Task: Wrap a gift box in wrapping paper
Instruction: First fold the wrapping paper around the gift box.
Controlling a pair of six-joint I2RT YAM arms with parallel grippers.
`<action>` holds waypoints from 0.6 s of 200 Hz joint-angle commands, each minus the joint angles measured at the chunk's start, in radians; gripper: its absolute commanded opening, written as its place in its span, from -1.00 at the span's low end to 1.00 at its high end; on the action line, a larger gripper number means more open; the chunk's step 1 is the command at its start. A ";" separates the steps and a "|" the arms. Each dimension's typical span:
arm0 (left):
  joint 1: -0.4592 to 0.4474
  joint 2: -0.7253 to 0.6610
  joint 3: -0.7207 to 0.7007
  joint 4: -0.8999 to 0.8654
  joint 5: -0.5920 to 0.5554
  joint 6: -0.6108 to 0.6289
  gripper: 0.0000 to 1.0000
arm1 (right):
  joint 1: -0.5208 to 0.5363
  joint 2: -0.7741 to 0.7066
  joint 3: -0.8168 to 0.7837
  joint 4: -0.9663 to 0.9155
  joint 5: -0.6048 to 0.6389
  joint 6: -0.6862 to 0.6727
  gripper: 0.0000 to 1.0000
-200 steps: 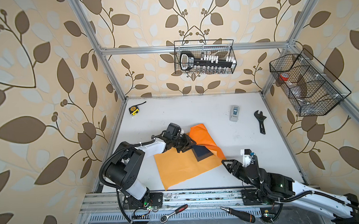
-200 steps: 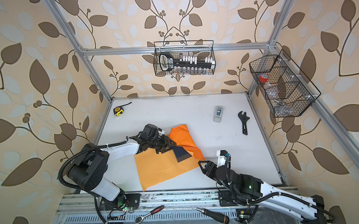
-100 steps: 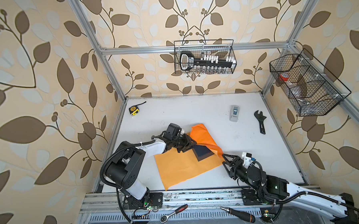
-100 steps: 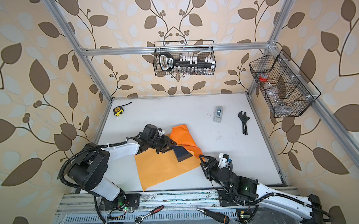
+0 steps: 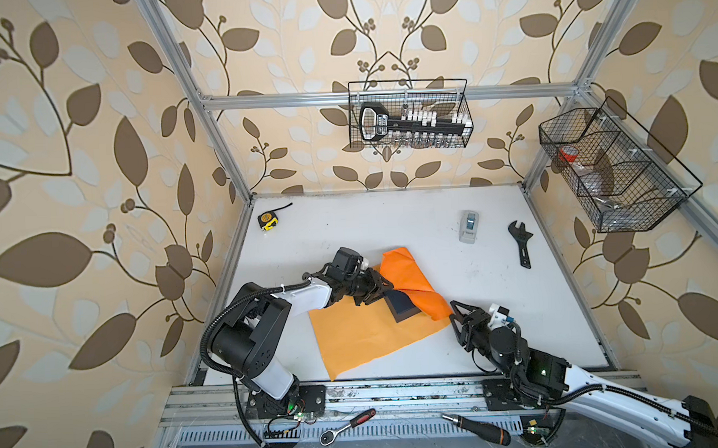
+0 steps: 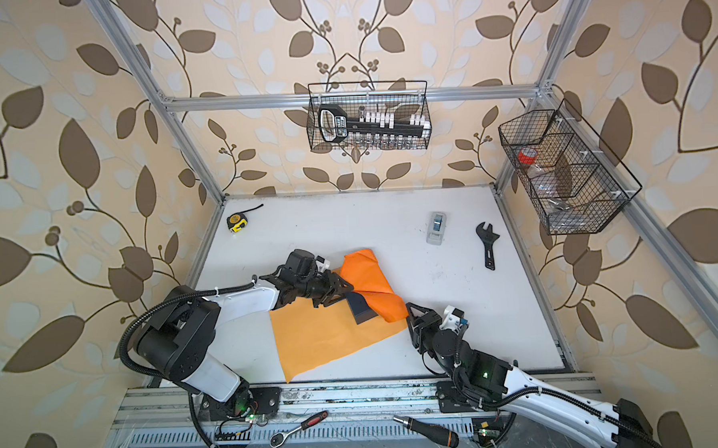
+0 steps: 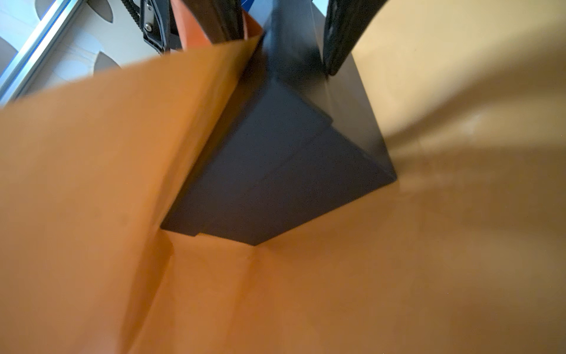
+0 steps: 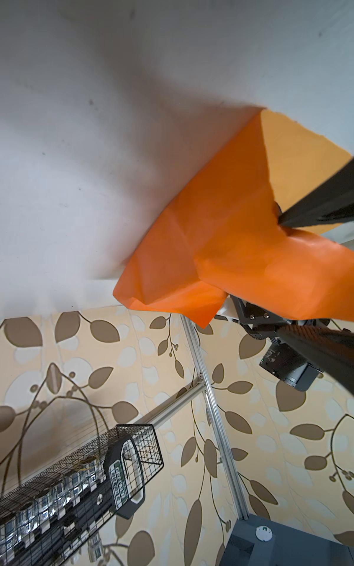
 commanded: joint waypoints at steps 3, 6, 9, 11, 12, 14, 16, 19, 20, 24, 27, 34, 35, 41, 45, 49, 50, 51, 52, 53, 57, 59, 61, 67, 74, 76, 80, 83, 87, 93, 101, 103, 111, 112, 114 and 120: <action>-0.010 0.039 -0.045 -0.087 -0.050 -0.002 -0.14 | -0.019 0.076 -0.014 0.105 -0.101 0.054 0.05; -0.010 0.039 -0.045 -0.087 -0.051 -0.001 -0.14 | -0.020 0.088 -0.014 0.115 -0.105 0.054 0.05; -0.010 0.039 -0.045 -0.086 -0.051 -0.002 -0.14 | -0.019 0.100 -0.014 0.125 -0.109 0.054 0.05; -0.010 0.039 -0.046 -0.084 -0.051 -0.003 -0.14 | -0.018 0.108 -0.014 0.133 -0.111 0.054 0.05; -0.009 0.038 -0.045 -0.083 -0.051 -0.003 -0.14 | -0.018 0.111 -0.015 0.136 -0.113 0.054 0.05; -0.009 0.038 -0.045 -0.082 -0.051 -0.004 -0.14 | -0.018 0.117 -0.014 0.144 -0.115 0.053 0.05; -0.009 0.039 -0.045 -0.081 -0.049 -0.004 -0.14 | -0.019 0.127 -0.014 0.152 -0.121 0.054 0.05; -0.010 0.039 -0.046 -0.080 -0.050 -0.006 -0.14 | -0.019 0.138 -0.014 0.164 -0.127 0.054 0.05; -0.009 0.038 -0.046 -0.080 -0.051 -0.006 -0.14 | -0.019 0.142 -0.014 0.167 -0.130 0.054 0.05; -0.010 0.039 -0.047 -0.079 -0.050 -0.006 -0.14 | -0.019 0.155 -0.015 0.180 -0.137 0.052 0.04; -0.010 0.036 -0.047 -0.079 -0.051 -0.006 -0.14 | -0.017 0.166 -0.013 0.191 -0.142 0.051 0.04; -0.009 0.036 -0.048 -0.078 -0.051 -0.006 -0.14 | -0.018 0.187 -0.012 0.211 -0.150 0.048 0.03; -0.010 0.037 -0.048 -0.078 -0.051 -0.006 -0.14 | -0.018 0.190 -0.012 0.213 -0.150 0.048 0.03; -0.010 0.036 -0.048 -0.077 -0.052 -0.008 -0.14 | -0.016 0.204 -0.012 0.228 -0.152 0.046 0.02; -0.009 0.036 -0.049 -0.076 -0.052 -0.008 -0.14 | -0.014 0.211 -0.012 0.236 -0.152 0.046 0.01; -0.009 0.037 -0.051 -0.075 -0.052 -0.009 -0.14 | -0.015 0.215 -0.012 0.241 -0.150 0.045 0.00; -0.010 0.036 -0.051 -0.075 -0.052 -0.009 -0.14 | -0.014 0.216 -0.012 0.242 -0.150 0.046 0.00; -0.009 0.036 -0.050 -0.074 -0.052 -0.009 -0.14 | -0.014 0.217 -0.012 0.242 -0.150 0.045 -0.01; -0.009 0.036 -0.051 -0.074 -0.052 -0.009 -0.14 | -0.013 0.218 -0.011 0.243 -0.148 0.045 -0.01; -0.010 0.036 -0.052 -0.073 -0.052 -0.009 -0.14 | -0.013 0.219 -0.011 0.243 -0.147 0.045 -0.01; -0.009 0.036 -0.052 -0.073 -0.051 -0.010 -0.14 | -0.013 0.220 -0.011 0.243 -0.144 0.043 -0.02; -0.009 0.035 -0.053 -0.072 -0.051 -0.011 -0.14 | -0.012 0.221 -0.011 0.243 -0.143 0.043 -0.03; -0.010 0.036 -0.054 -0.070 -0.051 -0.011 -0.14 | -0.012 0.220 -0.011 0.243 -0.140 0.042 -0.05; -0.010 0.035 -0.055 -0.070 -0.051 -0.011 -0.14 | -0.013 0.217 -0.012 0.243 -0.133 0.044 -0.08; -0.009 0.033 -0.058 -0.070 -0.051 -0.011 -0.14 | -0.014 0.212 -0.011 0.242 -0.123 0.043 -0.12; -0.009 0.033 -0.059 -0.070 -0.052 -0.011 -0.14 | -0.015 0.210 -0.011 0.241 -0.121 0.043 -0.14; -0.010 0.032 -0.060 -0.070 -0.052 -0.011 -0.14 | -0.013 0.206 -0.011 0.237 -0.118 0.043 -0.17; -0.010 0.032 -0.060 -0.070 -0.052 -0.011 -0.14 | -0.015 0.203 -0.010 0.234 -0.116 0.042 -0.20; -0.011 0.031 -0.061 -0.070 -0.052 -0.011 -0.14 | -0.018 0.200 -0.010 0.231 -0.109 0.040 -0.25; -0.009 0.033 -0.060 -0.069 -0.052 -0.011 -0.14 | -0.020 0.195 -0.010 0.229 -0.104 0.038 -0.34; -0.010 0.034 -0.063 -0.067 -0.053 -0.011 -0.14 | -0.028 0.190 -0.011 0.222 -0.101 0.036 -0.45; -0.010 0.034 -0.063 -0.066 -0.054 -0.012 -0.14 | -0.029 0.190 -0.011 0.220 -0.102 0.035 -0.48; -0.010 0.038 -0.065 -0.061 -0.052 -0.014 -0.14 | -0.036 0.187 -0.011 0.215 -0.109 0.032 -0.61; -0.009 0.039 -0.064 -0.061 -0.052 -0.015 -0.14 | -0.037 0.187 -0.011 0.215 -0.111 0.031 -0.63; -0.010 0.038 -0.066 -0.060 -0.052 -0.015 -0.14 | -0.039 0.187 -0.012 0.216 -0.112 0.030 -0.66; -0.009 0.039 -0.066 -0.056 -0.052 -0.017 -0.14 | -0.042 0.185 -0.012 0.214 -0.123 0.023 -0.76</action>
